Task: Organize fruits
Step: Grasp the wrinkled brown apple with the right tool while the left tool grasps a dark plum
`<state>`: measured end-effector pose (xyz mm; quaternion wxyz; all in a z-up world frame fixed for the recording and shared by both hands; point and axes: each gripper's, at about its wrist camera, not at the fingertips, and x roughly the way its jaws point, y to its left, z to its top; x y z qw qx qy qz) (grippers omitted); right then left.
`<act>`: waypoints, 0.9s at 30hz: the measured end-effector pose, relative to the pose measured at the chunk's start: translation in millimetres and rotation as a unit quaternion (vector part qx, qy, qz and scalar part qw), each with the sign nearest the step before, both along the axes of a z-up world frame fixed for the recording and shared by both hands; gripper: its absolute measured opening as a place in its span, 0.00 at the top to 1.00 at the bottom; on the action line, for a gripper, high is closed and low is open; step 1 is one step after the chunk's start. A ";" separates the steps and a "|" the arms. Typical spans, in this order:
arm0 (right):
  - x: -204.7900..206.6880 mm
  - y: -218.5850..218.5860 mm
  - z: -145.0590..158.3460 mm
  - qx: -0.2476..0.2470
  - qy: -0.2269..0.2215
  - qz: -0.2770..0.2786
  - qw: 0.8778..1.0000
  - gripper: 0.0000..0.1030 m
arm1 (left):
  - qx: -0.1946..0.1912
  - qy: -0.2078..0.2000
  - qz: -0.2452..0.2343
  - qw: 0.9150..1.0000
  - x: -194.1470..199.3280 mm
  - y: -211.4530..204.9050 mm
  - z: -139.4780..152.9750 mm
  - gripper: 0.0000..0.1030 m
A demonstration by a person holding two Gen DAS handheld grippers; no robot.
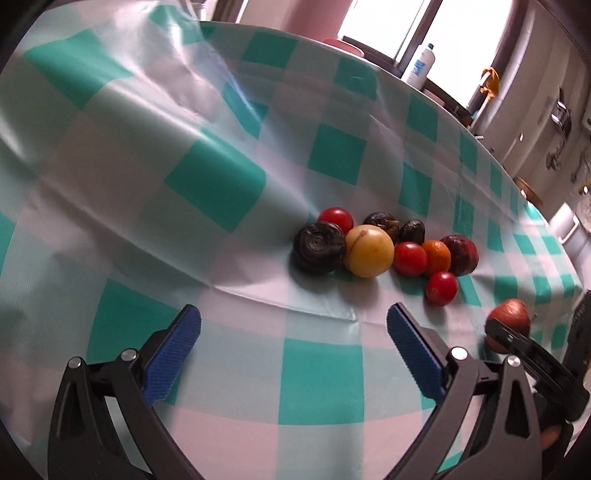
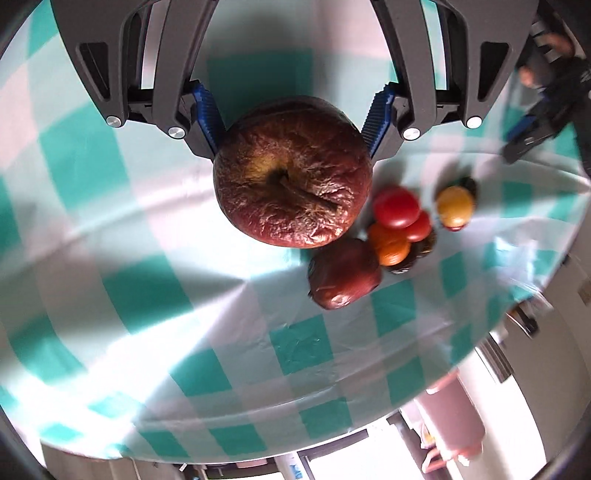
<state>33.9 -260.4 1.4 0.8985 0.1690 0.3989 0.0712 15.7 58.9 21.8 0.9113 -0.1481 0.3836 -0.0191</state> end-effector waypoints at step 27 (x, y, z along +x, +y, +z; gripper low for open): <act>-11.1 8.4 -0.2 0.023 -0.003 0.013 1.000 0.37 | 0.126 -0.018 -0.165 0.978 52.1 -29.4 -1.1 0.60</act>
